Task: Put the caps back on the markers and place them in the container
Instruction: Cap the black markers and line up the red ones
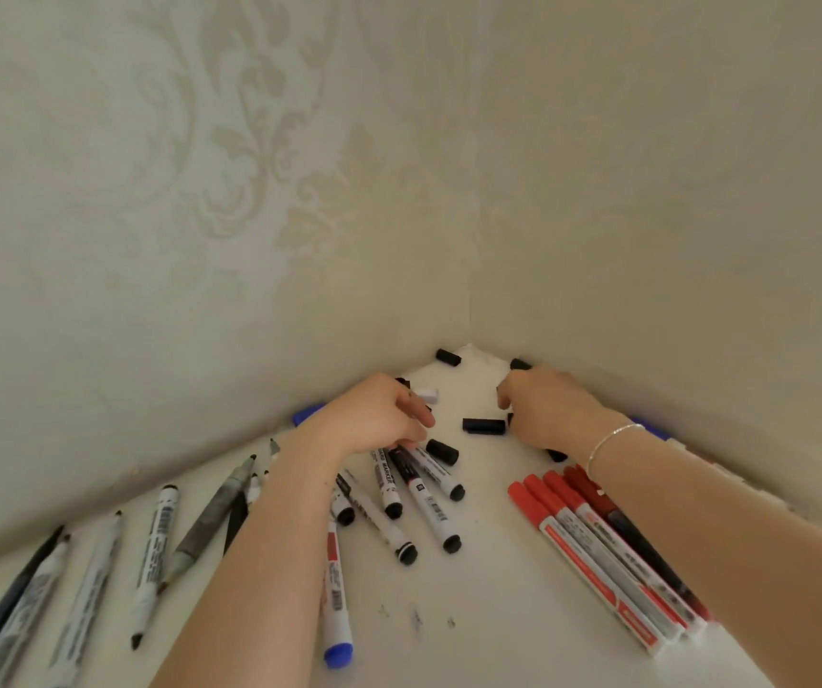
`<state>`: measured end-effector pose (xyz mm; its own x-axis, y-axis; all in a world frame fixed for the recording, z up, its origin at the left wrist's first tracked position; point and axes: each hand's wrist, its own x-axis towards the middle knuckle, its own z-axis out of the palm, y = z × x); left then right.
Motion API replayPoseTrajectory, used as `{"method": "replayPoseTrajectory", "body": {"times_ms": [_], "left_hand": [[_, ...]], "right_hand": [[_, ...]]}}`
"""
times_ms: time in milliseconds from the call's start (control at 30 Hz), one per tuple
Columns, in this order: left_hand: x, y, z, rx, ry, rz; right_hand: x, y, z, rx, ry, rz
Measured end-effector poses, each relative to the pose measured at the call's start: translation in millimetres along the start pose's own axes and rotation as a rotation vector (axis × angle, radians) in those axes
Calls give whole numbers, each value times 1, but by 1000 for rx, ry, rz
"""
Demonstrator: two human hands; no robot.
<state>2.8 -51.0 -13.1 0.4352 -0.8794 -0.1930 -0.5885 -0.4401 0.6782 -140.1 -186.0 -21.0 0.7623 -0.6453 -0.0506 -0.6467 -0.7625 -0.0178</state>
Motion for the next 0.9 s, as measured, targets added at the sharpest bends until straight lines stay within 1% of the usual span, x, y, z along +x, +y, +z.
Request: {"method": "replayPoseTrajectory", "body": {"times_ms": [133,200,233,267,333,400,433,467,567,667,733,900], "left_hand": [[1,-5,-2,22,31,-31],[2,-11,-4,65,67,-66],[3,-15,-6,76,89,-84],[4,-18,-7,83,110,-102],[5,-23,-10,96,143,-132],[5,-27,-12,99,151,-148],[5,-28,-13,98,148,-157],[5,-28,-12,96,147,-168],[8,-26,-8,94,159,-215],[9,-23,-3,110,151,-281],[9,-22,-2,98,143,-316],[6,-20,-3,64,156,-327]], "right_hand": [[3,-3,0,-101,40,9],[8,-3,-5,-80,94,40],[11,-4,-8,11,140,68],[14,-6,-11,167,188,95],[18,-12,-17,608,255,114],[17,-25,-24,1034,216,102],[15,-31,-25,1163,177,94],[14,-36,-26,1240,153,86],[17,-44,-23,1345,119,91],[21,-45,-19,1377,138,171],[22,-44,-17,1396,141,165],[22,-39,-15,1534,117,168]]}}
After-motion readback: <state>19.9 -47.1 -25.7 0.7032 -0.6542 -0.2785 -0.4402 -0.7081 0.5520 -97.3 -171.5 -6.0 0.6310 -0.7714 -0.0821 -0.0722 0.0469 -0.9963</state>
